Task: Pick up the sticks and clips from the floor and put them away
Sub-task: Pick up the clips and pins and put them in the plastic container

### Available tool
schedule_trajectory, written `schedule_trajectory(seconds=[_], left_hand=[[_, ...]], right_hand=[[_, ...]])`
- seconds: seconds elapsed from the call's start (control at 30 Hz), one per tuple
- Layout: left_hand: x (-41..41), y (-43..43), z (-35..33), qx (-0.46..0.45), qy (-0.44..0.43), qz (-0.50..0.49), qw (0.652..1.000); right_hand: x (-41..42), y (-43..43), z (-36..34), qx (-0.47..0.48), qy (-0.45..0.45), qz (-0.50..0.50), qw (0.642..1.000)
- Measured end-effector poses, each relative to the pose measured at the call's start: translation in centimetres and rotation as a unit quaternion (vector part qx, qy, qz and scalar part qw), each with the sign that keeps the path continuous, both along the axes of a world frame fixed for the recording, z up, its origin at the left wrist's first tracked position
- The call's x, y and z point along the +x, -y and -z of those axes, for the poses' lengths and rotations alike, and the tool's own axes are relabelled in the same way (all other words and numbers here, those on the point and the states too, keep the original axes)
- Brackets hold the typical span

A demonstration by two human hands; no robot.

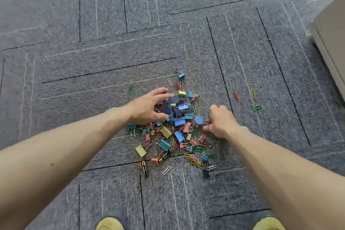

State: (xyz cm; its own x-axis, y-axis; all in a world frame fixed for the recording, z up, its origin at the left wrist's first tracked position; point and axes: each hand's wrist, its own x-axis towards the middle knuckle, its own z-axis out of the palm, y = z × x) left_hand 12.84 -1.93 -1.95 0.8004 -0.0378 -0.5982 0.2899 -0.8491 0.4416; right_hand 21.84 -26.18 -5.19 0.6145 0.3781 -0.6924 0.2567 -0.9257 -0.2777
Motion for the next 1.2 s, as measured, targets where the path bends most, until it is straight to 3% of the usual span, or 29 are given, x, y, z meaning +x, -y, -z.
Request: schedule_trajectory(seconds=[0.1, 0.23, 0.37, 0.53, 0.77, 0.87, 1.2], left_hand=[[-1.8, -1.1, -1.3, 0.017, 0.020, 0.011, 1.000], [-4.3, -1.6, -0.8, 0.150, 0.010, -0.104, 0.983], [-6.5, 0.4, 0.6, 0.139, -0.035, -0.200, 0.969], [-5.7, 3.6, 1.2, 0.122, -0.008, -0.159, 0.980], [-4.5, 4.1, 0.9, 0.140, -0.043, -0.078, 0.986], [-5.2, 4.5, 0.8, 0.145, -0.020, -0.045, 0.988], [-6.3, 6.0, 1.1, 0.128, 0.012, -0.075, 0.989]], right_hand=[[0.5, -0.3, -0.8, -0.001, -0.017, -0.003, 1.000], [-0.3, 0.2, -2.0, 0.050, -0.031, 0.006, 0.998], [-2.8, -1.5, -2.2, 0.064, -0.030, -0.027, 0.997], [-3.9, -6.3, -2.3, 0.066, 0.023, -0.133, 0.989], [-4.2, -7.1, -2.0, 0.002, 0.070, -0.250, 0.966], [-4.9, -6.2, -1.5, 0.009, 0.094, -0.268, 0.959], [-6.2, -4.8, -1.2, 0.066, 0.109, -0.267, 0.955]])
